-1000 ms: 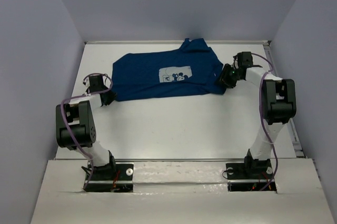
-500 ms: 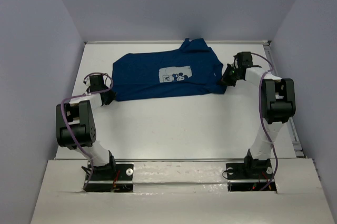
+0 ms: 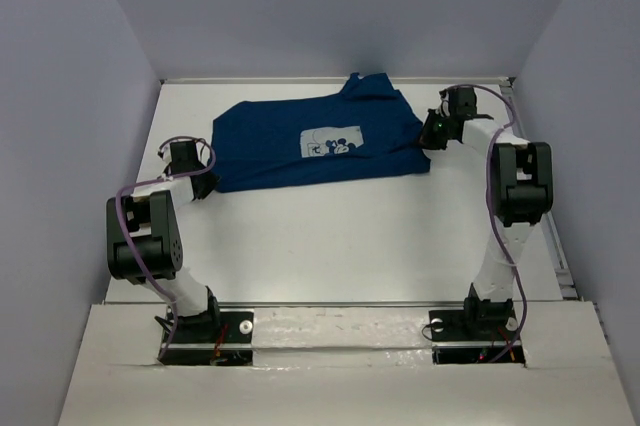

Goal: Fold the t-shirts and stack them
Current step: Fold the flattened tshirt in 1/3 of the way, then grap the side of the flattened tshirt furthest away from the robot with both arms

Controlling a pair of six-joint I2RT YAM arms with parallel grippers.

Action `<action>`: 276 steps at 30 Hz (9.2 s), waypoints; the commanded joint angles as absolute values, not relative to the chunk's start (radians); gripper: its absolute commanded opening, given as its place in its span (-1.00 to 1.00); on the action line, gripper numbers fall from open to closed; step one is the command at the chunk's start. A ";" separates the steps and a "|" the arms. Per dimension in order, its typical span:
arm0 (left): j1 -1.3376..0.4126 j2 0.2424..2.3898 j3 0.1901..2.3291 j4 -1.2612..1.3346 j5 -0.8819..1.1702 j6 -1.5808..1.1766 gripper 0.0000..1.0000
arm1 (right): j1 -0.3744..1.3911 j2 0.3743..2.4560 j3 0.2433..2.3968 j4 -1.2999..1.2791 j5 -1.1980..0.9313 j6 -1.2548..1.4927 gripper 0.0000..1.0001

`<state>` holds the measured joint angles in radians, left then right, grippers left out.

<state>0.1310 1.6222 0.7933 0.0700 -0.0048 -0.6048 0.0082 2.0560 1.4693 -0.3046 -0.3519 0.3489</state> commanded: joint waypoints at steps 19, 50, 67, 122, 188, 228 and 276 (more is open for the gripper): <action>0.137 1.620 0.810 -0.021 -0.071 -0.537 -1.00 | 0.011 1.784 1.229 -0.238 -0.164 0.428 0.81; 0.127 1.566 0.763 -0.080 -0.061 -0.540 -1.00 | -0.077 1.657 0.795 -0.062 -0.198 0.689 -0.93; 0.127 1.158 0.532 -0.264 0.095 -0.689 0.78 | -0.175 1.163 0.547 -0.434 -0.138 0.657 0.33; -0.164 1.480 0.788 -0.071 -0.060 -0.531 0.42 | 0.245 1.566 0.856 -0.239 -0.075 0.700 -0.69; 0.014 2.118 1.559 -0.141 0.155 -0.431 0.26 | 0.387 1.408 1.059 -0.339 -0.192 0.503 -0.99; -0.338 1.506 1.041 -0.024 -0.137 -0.357 0.69 | 0.433 1.448 1.055 -0.319 -0.196 0.502 -0.98; -0.287 1.885 1.226 -0.006 0.041 -0.399 -0.30 | 0.433 1.397 0.988 -0.330 -0.196 0.531 -0.98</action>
<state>-0.2897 1.8992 1.1809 -0.0257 0.0120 -0.4080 0.4263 1.4006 0.9730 -0.3481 -0.1951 0.5282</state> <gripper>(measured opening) 0.357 0.013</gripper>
